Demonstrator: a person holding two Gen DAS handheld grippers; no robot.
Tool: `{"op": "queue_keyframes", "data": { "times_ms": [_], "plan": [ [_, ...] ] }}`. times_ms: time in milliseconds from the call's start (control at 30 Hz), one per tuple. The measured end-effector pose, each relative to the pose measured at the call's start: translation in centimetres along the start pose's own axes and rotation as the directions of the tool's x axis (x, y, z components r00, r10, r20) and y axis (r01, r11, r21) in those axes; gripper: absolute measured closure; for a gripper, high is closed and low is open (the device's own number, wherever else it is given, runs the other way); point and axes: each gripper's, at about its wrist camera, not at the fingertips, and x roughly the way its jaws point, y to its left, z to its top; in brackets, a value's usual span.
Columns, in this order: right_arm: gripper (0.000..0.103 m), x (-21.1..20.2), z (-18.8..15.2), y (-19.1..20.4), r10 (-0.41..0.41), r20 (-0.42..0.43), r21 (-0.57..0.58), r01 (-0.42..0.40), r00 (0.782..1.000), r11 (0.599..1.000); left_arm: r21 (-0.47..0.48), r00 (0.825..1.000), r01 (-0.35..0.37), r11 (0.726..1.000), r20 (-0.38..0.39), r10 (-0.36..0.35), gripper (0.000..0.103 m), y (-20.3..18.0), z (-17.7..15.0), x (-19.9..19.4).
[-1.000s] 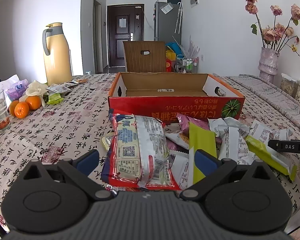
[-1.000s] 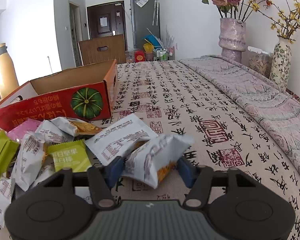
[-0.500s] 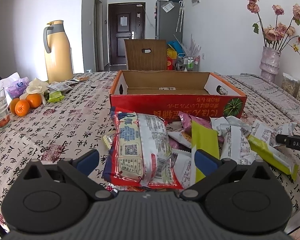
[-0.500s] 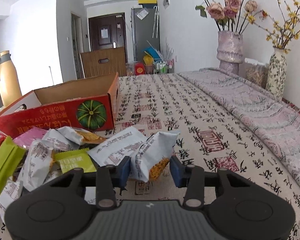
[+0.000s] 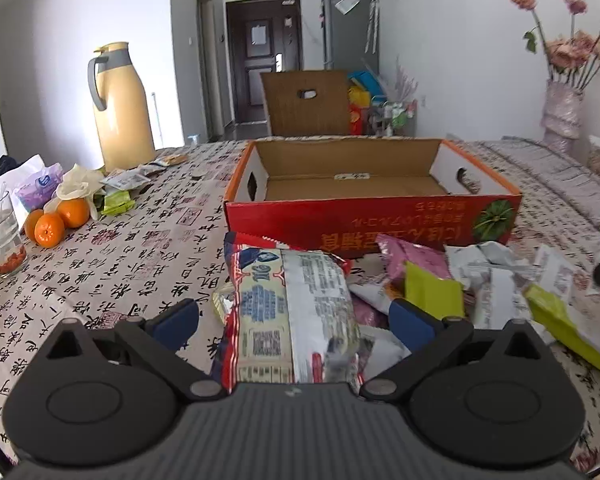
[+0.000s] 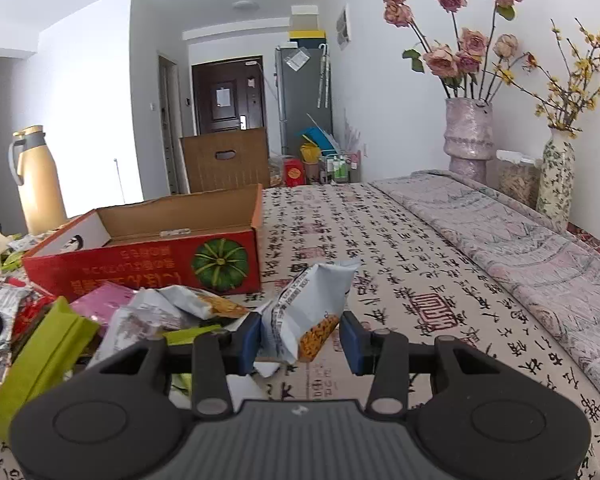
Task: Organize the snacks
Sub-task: 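Lift both held bags and carry them over the open cardboard box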
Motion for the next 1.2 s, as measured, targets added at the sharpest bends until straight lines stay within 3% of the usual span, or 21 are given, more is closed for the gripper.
{"op": "queue_keyframes", "data": {
  "times_ms": [200,300,367,567,833,1200],
  "plan": [
    [0.061,-0.2,0.0,0.9,0.025,0.004,-0.007,-0.025,1.0,1.0,-0.014,0.999,-0.016,1.0,-0.044,0.016,0.006,-0.1,0.4,1.5],
    [0.061,-0.1,0.0,1.2,0.036,0.002,-0.01,-0.036,0.999,0.999,-0.017,0.998,-0.021,1.0,-0.057,0.02,0.014,-0.2,0.3,1.8],
    [0.061,0.0,-0.1,1.5,0.041,-0.002,-0.012,-0.041,0.999,0.999,-0.018,0.998,-0.021,1.0,-0.067,0.02,0.025,-0.2,0.2,2.1],
    [0.061,-0.3,-0.3,2.1,0.053,-0.007,-0.017,-0.053,0.999,0.998,-0.03,0.998,-0.02,0.999,-0.063,0.018,0.038,0.1,0.2,2.1],
    [0.061,-0.9,-0.2,2.6,0.062,-0.001,-0.025,-0.062,0.998,0.998,-0.046,0.999,-0.008,0.999,-0.046,0.006,0.042,0.6,0.3,1.3],
    [0.061,-1.6,0.8,3.7,0.082,0.027,-0.042,-0.081,0.996,0.996,-0.059,0.999,0.014,0.998,0.041,-0.011,0.042,1.3,2.3,-1.2]
  ]
}}
